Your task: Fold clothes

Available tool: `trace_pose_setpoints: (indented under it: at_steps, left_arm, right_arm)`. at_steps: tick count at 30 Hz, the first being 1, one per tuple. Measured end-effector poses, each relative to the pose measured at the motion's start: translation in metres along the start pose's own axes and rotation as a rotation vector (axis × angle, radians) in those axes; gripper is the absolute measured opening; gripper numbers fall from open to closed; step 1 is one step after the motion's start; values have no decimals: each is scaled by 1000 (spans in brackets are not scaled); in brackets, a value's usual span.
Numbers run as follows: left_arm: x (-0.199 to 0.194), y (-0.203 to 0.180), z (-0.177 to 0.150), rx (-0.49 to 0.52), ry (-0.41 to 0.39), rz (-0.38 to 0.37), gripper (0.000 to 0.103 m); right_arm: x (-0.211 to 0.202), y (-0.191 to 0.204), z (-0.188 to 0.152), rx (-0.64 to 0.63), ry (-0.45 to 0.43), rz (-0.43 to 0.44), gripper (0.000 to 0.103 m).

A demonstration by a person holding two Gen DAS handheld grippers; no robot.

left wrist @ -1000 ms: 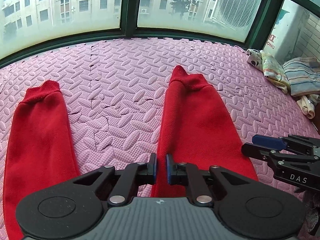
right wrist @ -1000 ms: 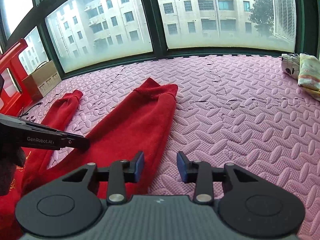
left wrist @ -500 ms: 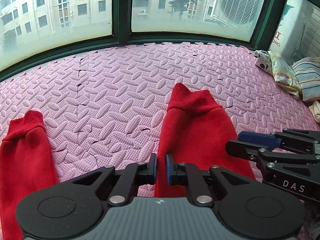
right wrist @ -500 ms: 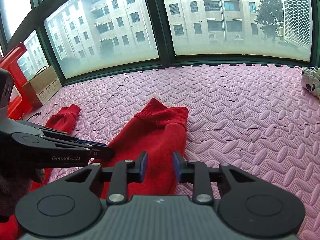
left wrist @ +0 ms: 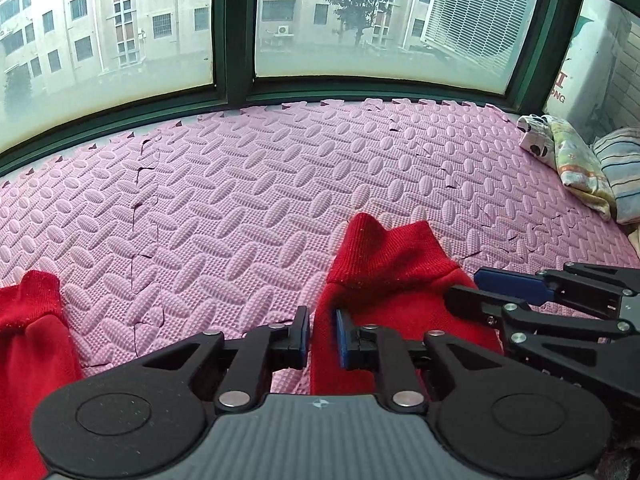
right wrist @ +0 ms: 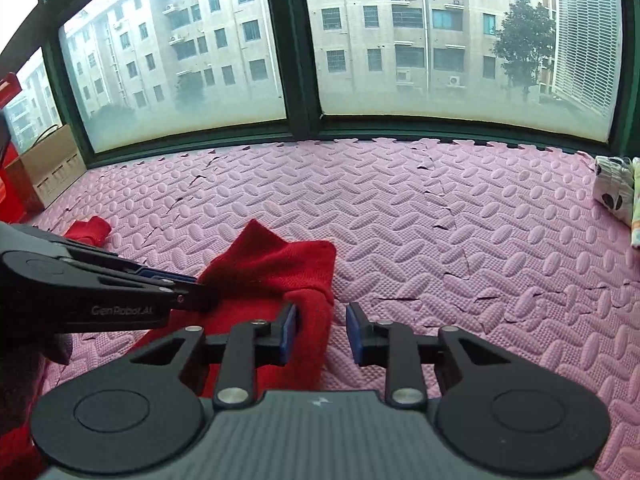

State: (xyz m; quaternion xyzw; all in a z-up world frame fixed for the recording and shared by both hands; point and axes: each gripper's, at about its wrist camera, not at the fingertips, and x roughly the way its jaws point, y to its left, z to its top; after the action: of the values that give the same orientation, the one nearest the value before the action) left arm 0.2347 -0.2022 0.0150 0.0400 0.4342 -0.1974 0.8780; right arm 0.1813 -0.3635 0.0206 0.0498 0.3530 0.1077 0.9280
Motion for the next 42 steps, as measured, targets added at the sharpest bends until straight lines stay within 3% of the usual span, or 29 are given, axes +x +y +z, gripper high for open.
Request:
trace_pose_setpoints:
  at_steps: [3,6,12,20,31,37,42]
  left_arm:
    - [0,2,1,-3,-2,-3,21]
    - [0,1,2,-4,-4,-4,21]
    - [0,2,2,-6,-5,4,25]
    - [-40,-4,-14,37,-30,-2,24]
    - [-123,-19,-97,77,5,-52,24]
    - [-166,-18,-155,24,9,-83,24]
    - [-198,-9,-199,-47,-6,-80,25]
  right_arm:
    - [-1,-5,2,15,-11,-11,27]
    - [-9,-3,6,17,-43,29,27]
    - [2,3,2,-27,32,26,26]
    - [-40,19,-15,-96,68,83,27]
    - [-101,59,-74,-275,113,162,27]
    - [-134,81,-114,-362,147,203,27]
    - [-163,97,-137,-361,135,229,28]
